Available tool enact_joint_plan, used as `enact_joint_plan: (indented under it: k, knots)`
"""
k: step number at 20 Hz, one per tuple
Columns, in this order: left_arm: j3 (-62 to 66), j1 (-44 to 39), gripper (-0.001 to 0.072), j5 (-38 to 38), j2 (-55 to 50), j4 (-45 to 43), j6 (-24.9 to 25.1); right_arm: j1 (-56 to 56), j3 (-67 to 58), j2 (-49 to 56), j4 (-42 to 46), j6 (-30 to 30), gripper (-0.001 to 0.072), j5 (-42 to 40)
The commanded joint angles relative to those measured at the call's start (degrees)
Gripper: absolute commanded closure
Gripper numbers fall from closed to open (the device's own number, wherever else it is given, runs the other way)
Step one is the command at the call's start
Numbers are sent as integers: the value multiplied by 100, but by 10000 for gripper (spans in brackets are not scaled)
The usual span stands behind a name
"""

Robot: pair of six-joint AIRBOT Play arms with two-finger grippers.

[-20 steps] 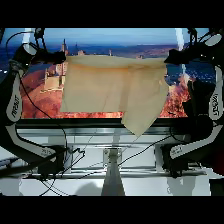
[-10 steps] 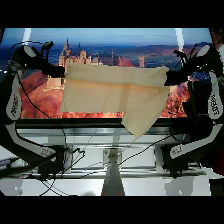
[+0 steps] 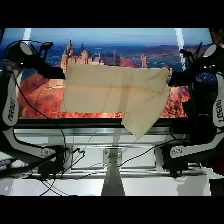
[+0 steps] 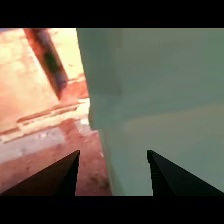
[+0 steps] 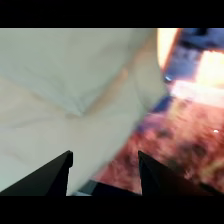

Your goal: Fold the clothes and pants, and hang the long-sleeved shirts on hangers.

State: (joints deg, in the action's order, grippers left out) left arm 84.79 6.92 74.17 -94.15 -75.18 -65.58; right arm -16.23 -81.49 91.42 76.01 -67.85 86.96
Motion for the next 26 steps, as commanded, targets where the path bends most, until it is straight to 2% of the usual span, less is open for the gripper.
enact_joint_plan:
  k: [1,2,3,5,6,8,9,10,14,15,17,21,22,23,24,25,26]
  knots:
    - [7,225,256,195,857,-584,-66,-437,372,-789,133,-39,269,157]
    - [7,363,256,175,1213,-564,-63,-612,704,-1145,52,-39,270,127]
    - [4,514,294,149,1547,-527,-63,-763,1110,-1491,-70,-42,270,70]
    - [-7,872,518,160,2144,-81,-61,-990,2149,-2149,-374,-72,270,-96]
    - [-33,1056,546,160,2404,304,-59,-1016,2702,-2400,-492,-146,269,-118]
    - [-258,1335,551,136,2800,1021,188,-1016,3692,-2710,-737,-170,269,-142]
    - [-450,1429,597,131,2955,1231,308,-1016,4111,-2802,-835,-216,269,-243]
    - [-728,1513,696,116,3115,1290,372,-1016,4485,-2855,-946,-271,269,-367]
    - [-2378,1871,697,-160,3705,1290,457,-1016,5724,-2885,-1639,-343,269,-975]
    - [-2852,1974,697,-328,3860,1303,455,-977,5761,-2855,-1788,-498,277,-1084]
    - [-3729,2201,697,-758,4155,1425,450,-704,5801,-2841,-2052,-492,350,-1191]
    - [-4813,2435,697,-1338,4264,1718,411,225,5810,-2839,-2050,-662,350,-1755]
    - [-4927,2435,647,-1333,4216,1718,411,463,5810,-2839,-2037,-872,347,-1878]
    - [-4986,2435,422,-1331,4162,1718,411,656,5807,-2839,-2004,-929,345,-1915]
    - [-4999,2435,153,-1333,4109,1716,411,758,5803,-2839,-1888,-929,344,-1912]
    - [-4999,2435,52,-1349,4063,1718,409,782,5803,-2839,-1705,-929,345,-1899]
    - [-4999,2435,56,-1360,4019,1716,409,782,5803,-2839,-1480,-975,345,-1860]
